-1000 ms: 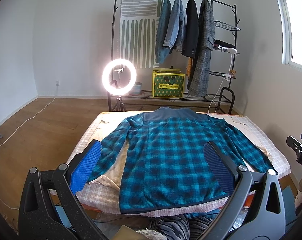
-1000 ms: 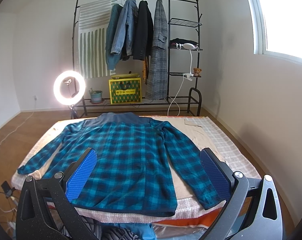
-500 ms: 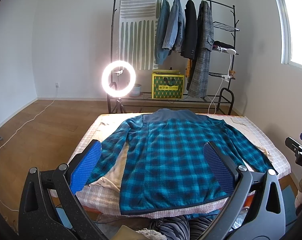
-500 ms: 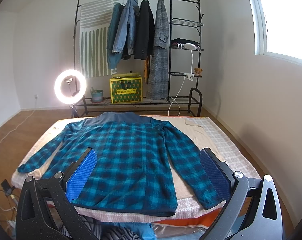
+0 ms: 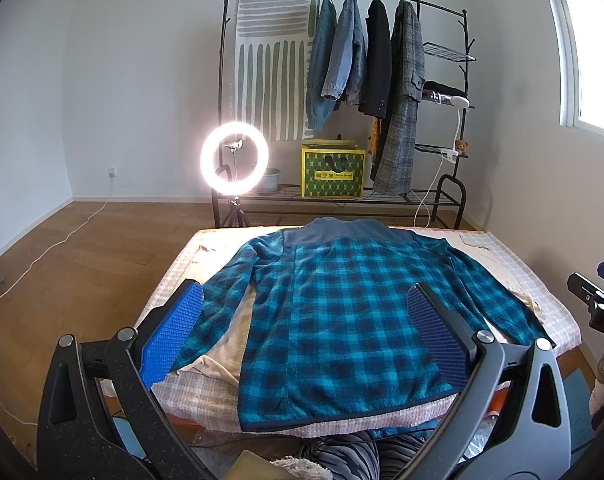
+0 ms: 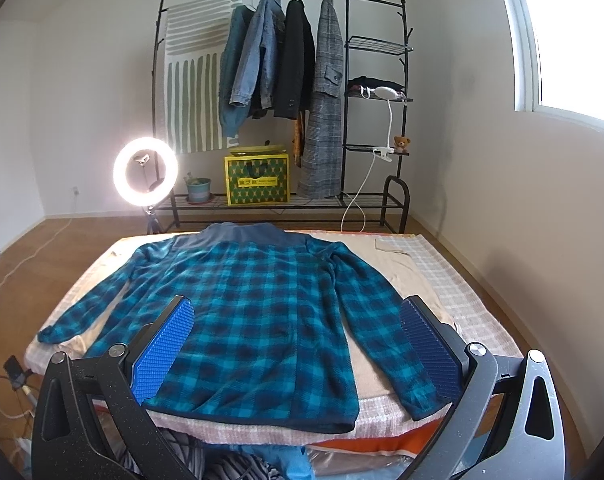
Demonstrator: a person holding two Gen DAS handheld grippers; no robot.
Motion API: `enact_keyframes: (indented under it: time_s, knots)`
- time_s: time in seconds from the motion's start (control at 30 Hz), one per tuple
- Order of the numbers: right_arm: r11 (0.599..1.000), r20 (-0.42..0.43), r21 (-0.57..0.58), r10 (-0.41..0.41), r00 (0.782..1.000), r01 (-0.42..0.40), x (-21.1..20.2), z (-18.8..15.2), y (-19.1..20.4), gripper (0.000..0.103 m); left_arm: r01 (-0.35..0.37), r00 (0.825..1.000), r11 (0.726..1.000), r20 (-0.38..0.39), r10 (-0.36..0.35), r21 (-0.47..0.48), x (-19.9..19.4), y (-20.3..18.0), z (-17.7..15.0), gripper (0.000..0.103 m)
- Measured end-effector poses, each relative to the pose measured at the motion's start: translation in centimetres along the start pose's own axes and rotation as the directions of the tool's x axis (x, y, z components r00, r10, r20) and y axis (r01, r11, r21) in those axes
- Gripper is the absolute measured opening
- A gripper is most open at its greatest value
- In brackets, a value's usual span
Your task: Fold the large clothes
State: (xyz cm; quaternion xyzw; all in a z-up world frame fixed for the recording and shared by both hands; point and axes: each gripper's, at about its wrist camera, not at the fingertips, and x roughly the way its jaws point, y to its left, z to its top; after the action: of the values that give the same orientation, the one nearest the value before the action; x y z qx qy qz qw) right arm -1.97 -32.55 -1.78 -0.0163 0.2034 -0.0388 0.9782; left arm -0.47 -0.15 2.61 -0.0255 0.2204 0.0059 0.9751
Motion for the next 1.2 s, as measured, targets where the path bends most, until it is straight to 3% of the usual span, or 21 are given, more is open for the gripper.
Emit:
enact_keyframes:
  time_s: [0.57, 0.7, 1.03, 1.13, 1.2]
  knots:
    - [1.0, 0.016, 0.002, 0.021, 1.0, -0.021, 0.6, 0.3, 0.7, 0.103, -0.002, 1.0, 1.0, -0.011, 0.002, -0.009, 0.8, 0.5, -0.2, 0.103]
    - [0.998, 0.009, 0.013, 0.054, 0.999, -0.054, 1.6, 0.7, 1.3, 0.103, 0.015, 1.0, 0.999, -0.019, -0.015, -0.034, 2.2, 3.1, -0.5, 0.103]
    - [0.996, 0.002, -0.002, 0.085, 0.996, -0.085, 5.0, 1.8, 3.0, 0.103, -0.05, 0.999, 0.998, -0.021, 0.05, -0.033, 7.3, 11.7, -1.4, 0.102]
    - [0.989, 0.027, 0.034, 0.14, 0.99, -0.141, 5.9, 1.7, 3.2, 0.103, -0.072, 0.995, 0.995, -0.076, 0.067, -0.069, 9.9, 15.1, -2.1, 0.092]
    - [0.986, 0.017, 0.043, 0.158, 0.987, -0.158, 6.6, 1.7, 3.7, 0.103, -0.088, 0.989, 0.989, -0.129, 0.072, -0.123, 12.1, 18.2, -3.0, 0.077]
